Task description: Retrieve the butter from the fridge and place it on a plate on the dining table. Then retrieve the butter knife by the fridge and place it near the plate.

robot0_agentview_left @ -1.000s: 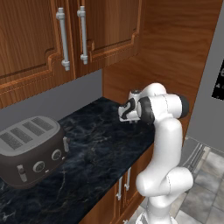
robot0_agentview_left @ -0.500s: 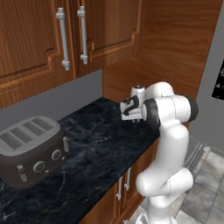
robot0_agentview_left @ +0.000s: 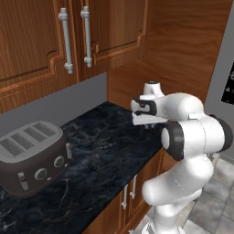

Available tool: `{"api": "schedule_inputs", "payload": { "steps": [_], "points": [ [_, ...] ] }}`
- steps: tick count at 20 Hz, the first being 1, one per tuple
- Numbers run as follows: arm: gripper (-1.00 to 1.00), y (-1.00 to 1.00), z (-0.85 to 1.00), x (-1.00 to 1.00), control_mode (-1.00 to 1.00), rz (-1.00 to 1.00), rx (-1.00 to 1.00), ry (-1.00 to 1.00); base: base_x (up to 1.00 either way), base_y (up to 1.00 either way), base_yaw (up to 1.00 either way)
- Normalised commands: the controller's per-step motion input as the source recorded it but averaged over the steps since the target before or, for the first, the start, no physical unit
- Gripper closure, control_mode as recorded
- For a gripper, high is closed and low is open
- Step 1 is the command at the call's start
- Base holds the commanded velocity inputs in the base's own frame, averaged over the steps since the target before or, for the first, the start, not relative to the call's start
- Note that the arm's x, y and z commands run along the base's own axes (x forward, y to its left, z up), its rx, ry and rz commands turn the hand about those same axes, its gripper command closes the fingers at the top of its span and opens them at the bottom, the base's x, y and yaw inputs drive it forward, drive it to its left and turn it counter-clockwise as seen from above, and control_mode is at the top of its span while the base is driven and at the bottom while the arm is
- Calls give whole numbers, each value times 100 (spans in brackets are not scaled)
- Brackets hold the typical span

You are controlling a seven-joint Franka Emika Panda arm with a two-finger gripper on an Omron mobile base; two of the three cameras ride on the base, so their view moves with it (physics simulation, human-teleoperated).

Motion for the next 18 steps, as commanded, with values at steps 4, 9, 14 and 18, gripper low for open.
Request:
{"api": "schedule_inputs", "payload": {
  "steps": [4, 9, 14, 18],
  "points": [
    [100, 0, 84, -100, -100, 0, 0, -23, 0, 0, 0],
    [100, 0, 75, -95, -100, 0, 0, -17, 0, 0, 0],
    [100, 0, 40, -83, -100, 0, 0, 3, 0, 0, 0],
    [100, 0, 34, -67, -100, -5, 0, 22, 0, 0, 0]
  ]
}}
